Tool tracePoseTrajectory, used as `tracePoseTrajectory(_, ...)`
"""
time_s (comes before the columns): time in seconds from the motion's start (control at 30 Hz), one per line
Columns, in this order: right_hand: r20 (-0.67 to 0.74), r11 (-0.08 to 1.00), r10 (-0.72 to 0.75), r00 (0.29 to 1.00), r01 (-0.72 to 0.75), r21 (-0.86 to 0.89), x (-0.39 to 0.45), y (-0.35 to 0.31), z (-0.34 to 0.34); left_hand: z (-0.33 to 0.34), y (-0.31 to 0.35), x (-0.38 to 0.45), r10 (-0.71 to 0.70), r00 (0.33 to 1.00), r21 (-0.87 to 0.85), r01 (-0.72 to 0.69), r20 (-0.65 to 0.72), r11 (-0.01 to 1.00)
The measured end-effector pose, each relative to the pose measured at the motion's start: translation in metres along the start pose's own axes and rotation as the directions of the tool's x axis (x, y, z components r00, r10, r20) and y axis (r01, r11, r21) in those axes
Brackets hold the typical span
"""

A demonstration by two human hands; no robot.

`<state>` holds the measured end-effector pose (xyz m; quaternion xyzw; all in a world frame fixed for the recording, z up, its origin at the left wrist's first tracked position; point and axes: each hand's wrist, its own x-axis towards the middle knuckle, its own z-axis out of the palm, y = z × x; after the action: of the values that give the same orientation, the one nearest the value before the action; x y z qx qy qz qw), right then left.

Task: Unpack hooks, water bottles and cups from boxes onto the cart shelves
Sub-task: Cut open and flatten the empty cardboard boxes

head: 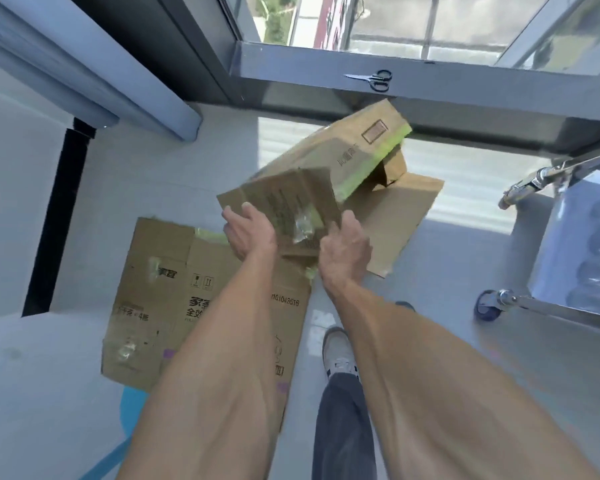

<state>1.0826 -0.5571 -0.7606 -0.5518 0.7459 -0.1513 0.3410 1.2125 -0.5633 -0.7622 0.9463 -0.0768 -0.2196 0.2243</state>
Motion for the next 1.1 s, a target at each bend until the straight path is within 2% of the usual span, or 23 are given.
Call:
tracePoseTrajectory(0.1, -0.03, 0.977, 0.204, 0.978, -0.206, -0.054, -0.052, 0.07, -0.006, -0.004, -0.036, -0.005, 0.169, 0.984, 0.277, -0.176, 0.047, 0.945)
tracePoseTrajectory(0.17, -0.041, 0.958, 0.261, 0.965, -0.264, -0.115, -0.069, 0.105, -0.012, 0.007, -0.057, -0.014, 0.229, 0.95, 0.382, -0.296, 0.212, 0.875)
tracePoseTrajectory(0.23, -0.014, 0.92, 0.322, 0.947, -0.317, -0.233, -0.075, 0.134, -0.014, 0.028, -0.079, -0.036, 0.204, 0.873, 0.418, -0.402, 0.443, 0.815)
tracePoseTrajectory(0.27, 0.024, 0.885, 0.368, 0.93, -0.342, -0.317, -0.074, 0.148, -0.015, 0.041, -0.089, -0.052, 0.168, 0.817, 0.398, -0.434, 0.551, 0.808)
tracePoseTrajectory(0.33, 0.139, 0.825, 0.42, 0.897, -0.314, -0.47, -0.071, 0.164, -0.015, 0.063, -0.106, -0.084, 0.106, 0.725, 0.331, -0.434, 0.681, 0.838)
tracePoseTrajectory(0.37, 0.224, 0.819, 0.413, 0.883, -0.252, -0.516, -0.067, 0.173, -0.015, 0.074, -0.116, -0.1, 0.085, 0.709, 0.291, -0.392, 0.7, 0.873)
tracePoseTrajectory(0.43, 0.403, 0.84, 0.423, 0.812, -0.184, -0.511, -0.052, 0.191, -0.013, 0.092, -0.131, -0.121, 0.059, 0.727, 0.225, -0.288, 0.684, 0.931)
tracePoseTrajectory(0.5, 0.536, 0.864, 0.485, 0.691, -0.281, -0.418, -0.036, 0.202, -0.013, 0.107, -0.14, -0.13, 0.089, 0.762, 0.174, -0.256, 0.641, 0.951)
tracePoseTrajectory(0.53, 0.538, 0.864, 0.501, 0.678, -0.349, -0.364, -0.03, 0.21, -0.014, 0.117, -0.144, -0.136, 0.118, 0.774, 0.163, -0.275, 0.622, 0.947)
tracePoseTrajectory(0.6, 0.394, 0.869, 0.494, 0.775, -0.424, -0.255, -0.022, 0.218, -0.012, 0.128, -0.148, -0.144, 0.196, 0.777, 0.16, -0.355, 0.599, 0.921)
tracePoseTrajectory(0.63, 0.293, 0.871, 0.489, 0.821, -0.444, -0.21, -0.019, 0.219, -0.011, 0.134, -0.148, -0.148, 0.225, 0.754, 0.166, -0.404, 0.617, 0.899)
tracePoseTrajectory(0.7, 0.154, 0.856, 0.513, 0.844, -0.493, -0.154, -0.01, 0.217, -0.012, 0.142, -0.15, -0.159, 0.228, 0.676, 0.199, -0.492, 0.701, 0.847)
tracePoseTrajectory(0.77, 0.15, 0.834, 0.547, 0.824, -0.521, -0.181, 0.003, 0.219, -0.012, 0.149, -0.154, -0.169, 0.208, 0.62, 0.223, -0.543, 0.757, 0.809)
tracePoseTrajectory(0.83, 0.243, 0.811, 0.584, 0.774, -0.563, -0.157, 0.018, 0.225, -0.014, 0.154, -0.157, -0.175, 0.209, 0.602, 0.222, -0.561, 0.771, 0.797)
tracePoseTrajectory(0.9, 0.405, 0.717, 0.642, 0.651, -0.697, -0.015, 0.028, 0.23, -0.016, 0.161, -0.161, -0.176, 0.185, 0.578, 0.238, -0.578, 0.795, 0.781)
tracePoseTrajectory(0.93, 0.437, 0.669, 0.665, 0.606, -0.743, 0.013, 0.032, 0.234, -0.016, 0.165, -0.165, -0.177, 0.149, 0.558, 0.267, -0.593, 0.817, 0.759)
tracePoseTrajectory(0.97, 0.43, 0.653, 0.68, 0.594, -0.757, 0.014, 0.035, 0.238, -0.014, 0.167, -0.169, -0.176, 0.098, 0.541, 0.315, -0.617, 0.836, 0.721)
tracePoseTrajectory(1.03, 0.337, 0.656, 0.705, 0.624, -0.755, 0.024, 0.037, 0.252, -0.009, 0.169, -0.18, -0.175, 0.024, 0.516, 0.386, -0.67, 0.856, 0.634)
tracePoseTrajectory(1.1, 0.26, 0.692, 0.695, 0.67, -0.722, 0.009, 0.039, 0.265, -0.007, 0.17, -0.19, -0.17, 0.026, 0.525, 0.395, -0.67, 0.85, 0.628)
